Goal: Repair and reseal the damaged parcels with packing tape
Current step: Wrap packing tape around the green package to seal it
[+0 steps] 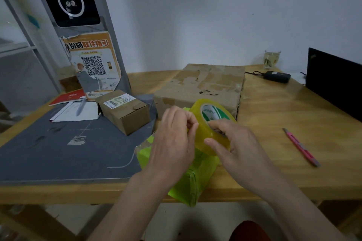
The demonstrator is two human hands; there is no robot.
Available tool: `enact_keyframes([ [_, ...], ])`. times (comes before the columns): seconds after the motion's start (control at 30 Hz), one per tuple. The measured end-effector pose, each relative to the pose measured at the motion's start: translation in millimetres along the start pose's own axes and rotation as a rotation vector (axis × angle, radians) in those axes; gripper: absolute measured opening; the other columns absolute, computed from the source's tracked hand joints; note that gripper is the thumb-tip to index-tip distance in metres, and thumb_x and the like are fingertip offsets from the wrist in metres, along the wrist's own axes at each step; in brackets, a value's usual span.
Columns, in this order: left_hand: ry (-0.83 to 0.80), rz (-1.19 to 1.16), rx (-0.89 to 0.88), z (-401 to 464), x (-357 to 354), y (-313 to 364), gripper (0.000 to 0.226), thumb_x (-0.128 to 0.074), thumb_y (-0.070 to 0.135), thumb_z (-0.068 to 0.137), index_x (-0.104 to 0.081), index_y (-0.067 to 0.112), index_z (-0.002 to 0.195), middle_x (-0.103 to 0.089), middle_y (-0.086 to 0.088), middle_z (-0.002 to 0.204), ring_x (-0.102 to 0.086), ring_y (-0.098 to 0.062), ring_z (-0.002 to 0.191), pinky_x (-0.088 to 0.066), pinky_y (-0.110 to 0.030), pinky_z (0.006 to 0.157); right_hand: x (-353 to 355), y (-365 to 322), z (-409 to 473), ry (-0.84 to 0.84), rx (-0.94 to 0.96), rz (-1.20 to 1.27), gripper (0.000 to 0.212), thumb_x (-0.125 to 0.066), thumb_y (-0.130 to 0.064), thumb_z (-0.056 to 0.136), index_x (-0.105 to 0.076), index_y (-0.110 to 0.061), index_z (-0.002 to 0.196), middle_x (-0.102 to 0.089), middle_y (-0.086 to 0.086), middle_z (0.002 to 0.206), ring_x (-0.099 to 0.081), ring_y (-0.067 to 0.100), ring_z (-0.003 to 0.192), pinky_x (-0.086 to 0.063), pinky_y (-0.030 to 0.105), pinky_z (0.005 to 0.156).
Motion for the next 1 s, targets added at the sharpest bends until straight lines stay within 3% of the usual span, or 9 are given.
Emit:
enact_keyframes([
  [0.07,-0.018,-0.004,-0.01,-1.7,-2.0,3.5,0.012,-0.043,0.021,0.094,-0.048,0.014,0.086,-0.042,0.006,0.085,-0.038,-0.01,0.078,-0.035,-0.025,0.066,-0.7,-1.0,-0.4,0.005,-0.016,-0.03,0.029,-0.065,-0.025,0.088,-0.063,-0.019,0.116,-0.062,-0.009,0.107,-0.056,0.007,0.097,-0.045,0.027,0.084],
  [0.2,-0.058,0.008,-0.062,-8.2,-5.9,7.7,0.01,-0.041,0.017,0.095,-0.044,0.015,0.085,-0.043,0.003,0.085,-0.038,-0.011,0.078,-0.036,-0.031,0.065,-1.2,-1.3,0.6,0.011,-0.038,-0.099,0.029,-0.061,-0.029,0.091,-0.059,-0.022,0.119,-0.059,-0.01,0.111,-0.047,0.004,0.081,-0.034,0.021,0.075],
  [0.33,0.033,-0.011,-0.047,-10.5,0.4,10.3,0.008,-0.042,0.013,0.095,-0.047,0.013,0.088,-0.048,-0.003,0.091,-0.043,-0.015,0.084,-0.038,-0.028,0.074,-1.0,-2.7,1.4,0.01,-0.059,-0.089,0.03,-0.059,-0.03,0.092,-0.058,-0.022,0.121,-0.06,-0.01,0.115,-0.053,0.009,0.107,-0.039,0.023,0.087],
  [0.5,0.136,-0.015,-0.053,-14.7,8.2,12.0,0.005,-0.052,0.018,0.095,-0.054,0.014,0.095,-0.057,-0.001,0.09,-0.052,-0.013,0.083,-0.041,-0.019,0.075,0.5,-2.0,1.5,0.041,-0.062,-0.105,0.027,-0.059,-0.031,0.092,-0.059,-0.023,0.118,-0.06,-0.01,0.107,-0.044,0.006,0.08,-0.029,0.02,0.071],
  [0.6,0.146,-0.098,0.002,-18.6,10.1,10.5,0.024,-0.057,0.026,0.092,-0.051,0.02,0.115,-0.054,0.011,0.101,-0.058,-0.009,0.092,-0.049,-0.022,0.083,1.2,0.2,1.5,0.054,-0.06,-0.093,0.028,-0.059,-0.03,0.092,-0.059,-0.022,0.119,-0.058,-0.011,0.104,-0.048,0.005,0.083,-0.031,0.019,0.07],
  [0.67,0.15,-0.096,0.005,-17.8,9.7,10.4,0.034,-0.059,0.024,0.09,-0.053,0.019,0.123,-0.056,0.01,0.099,-0.057,-0.008,0.092,-0.047,-0.018,0.085,0.7,-0.1,1.6,0.062,-0.049,-0.096,0.026,-0.059,-0.03,0.091,-0.06,-0.021,0.116,-0.053,-0.015,0.097,-0.041,-0.003,0.071,-0.029,0.014,0.063],
  [0.77,0.211,-0.054,-0.011,-14.2,12.3,9.2,0.023,-0.061,0.019,0.09,-0.071,0.009,0.108,-0.062,0.0,0.093,-0.058,-0.01,0.086,-0.046,-0.015,0.08,-0.9,-3.2,1.1,0.056,-0.036,-0.12,0.027,-0.059,-0.032,0.091,-0.06,-0.022,0.117,-0.051,-0.016,0.096,-0.035,-0.008,0.066,-0.028,0.011,0.063],
  [0.87,0.282,-0.045,0.004,-13.9,15.4,8.3,0.017,-0.063,0.016,0.09,-0.076,0.006,0.095,-0.062,-0.003,0.094,-0.058,-0.008,0.086,-0.043,-0.008,0.08,0.8,-5.9,0.8,0.07,-0.022,-0.111,0.029,-0.058,-0.032,0.092,-0.06,-0.02,0.119,-0.055,-0.014,0.098,-0.039,-0.007,0.071,-0.029,0.019,0.072],
  [1.0,0.271,0.042,-0.02,-12.7,11.7,11.9,0.016,-0.06,0.015,0.092,-0.072,0.006,0.088,-0.067,-0.003,0.085,-0.063,-0.015,0.078,-0.049,-0.019,0.073,2.1,-7.4,2.2,0.097,-0.023,-0.088,0.027,-0.059,-0.039,0.09,-0.062,-0.021,0.111,-0.057,-0.015,0.091,-0.051,0.003,0.081,-0.039,0.028,0.079],
])
Point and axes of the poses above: each hand's wrist, its own z-axis towards the middle knuckle, its own x-axis out of the back of the hand, y = z × x, the point moved 7 cm from there along z, towards the middle knuckle
